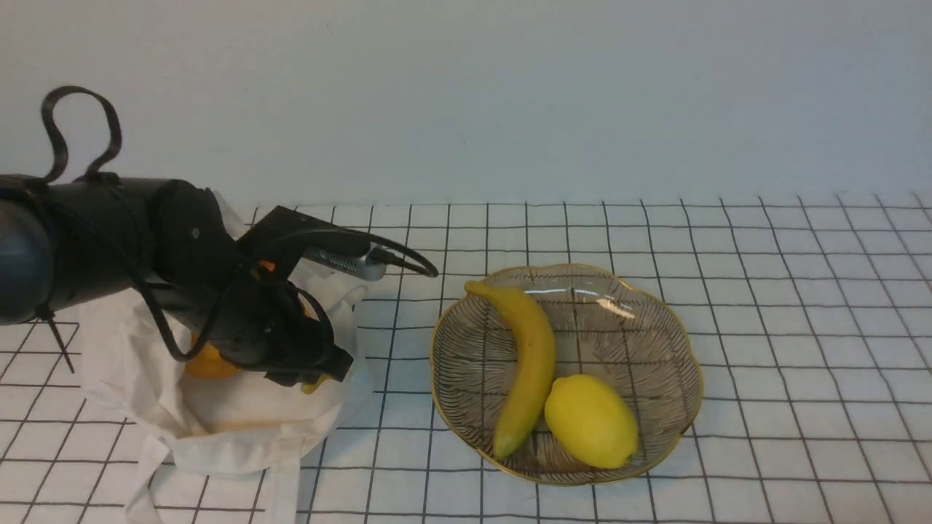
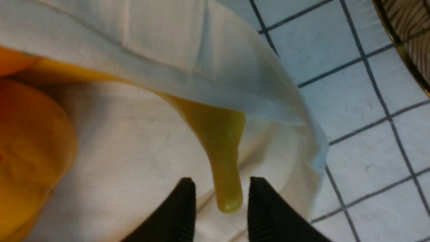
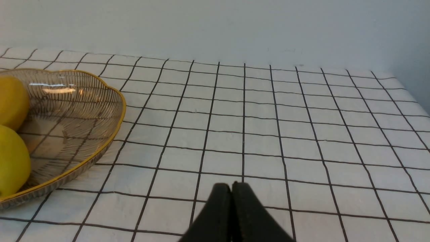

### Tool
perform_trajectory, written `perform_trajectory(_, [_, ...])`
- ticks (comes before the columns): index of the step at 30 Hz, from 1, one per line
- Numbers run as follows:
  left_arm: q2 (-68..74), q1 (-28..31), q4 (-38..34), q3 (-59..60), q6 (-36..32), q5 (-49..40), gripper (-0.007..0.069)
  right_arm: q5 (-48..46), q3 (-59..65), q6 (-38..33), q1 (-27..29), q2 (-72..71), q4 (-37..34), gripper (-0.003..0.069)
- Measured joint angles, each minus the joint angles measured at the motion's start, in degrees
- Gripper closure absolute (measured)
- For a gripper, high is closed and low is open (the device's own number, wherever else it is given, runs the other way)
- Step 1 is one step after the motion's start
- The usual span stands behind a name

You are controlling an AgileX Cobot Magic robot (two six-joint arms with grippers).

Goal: Take the fruit out of the bag on the white checkered tablecloth and place them on the plate.
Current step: 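Reach into the white bag and grasp the banana with the left gripper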

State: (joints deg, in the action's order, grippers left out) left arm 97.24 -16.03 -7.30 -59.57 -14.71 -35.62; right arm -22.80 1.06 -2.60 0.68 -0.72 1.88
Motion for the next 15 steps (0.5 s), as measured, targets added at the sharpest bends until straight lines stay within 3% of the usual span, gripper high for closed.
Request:
perform_trajectory(5, [2.8,-0.1,0.1,0.0,0.0,1.6,0.0196,0.0,0.0,0.0,0.0,0.0,0.0,0.0673])
perform_trajectory(8, [4.1,-0.1,0.0,0.0,0.0,2.3,0.0173,0.0,0.0,0.0,0.0,0.0,0.0,0.0673])
perform_trajectory(12, [5.3,-0.1,0.0,0.0,0.1,3.8,0.0202,0.0,0.0,0.0,0.0,0.0,0.0,0.0673])
perform_trajectory(15, [5.4,-0.1,-0.9,0.0,0.5,4.6,0.0317,0.0,0.0,0.0,0.0,0.0,0.0,0.0673])
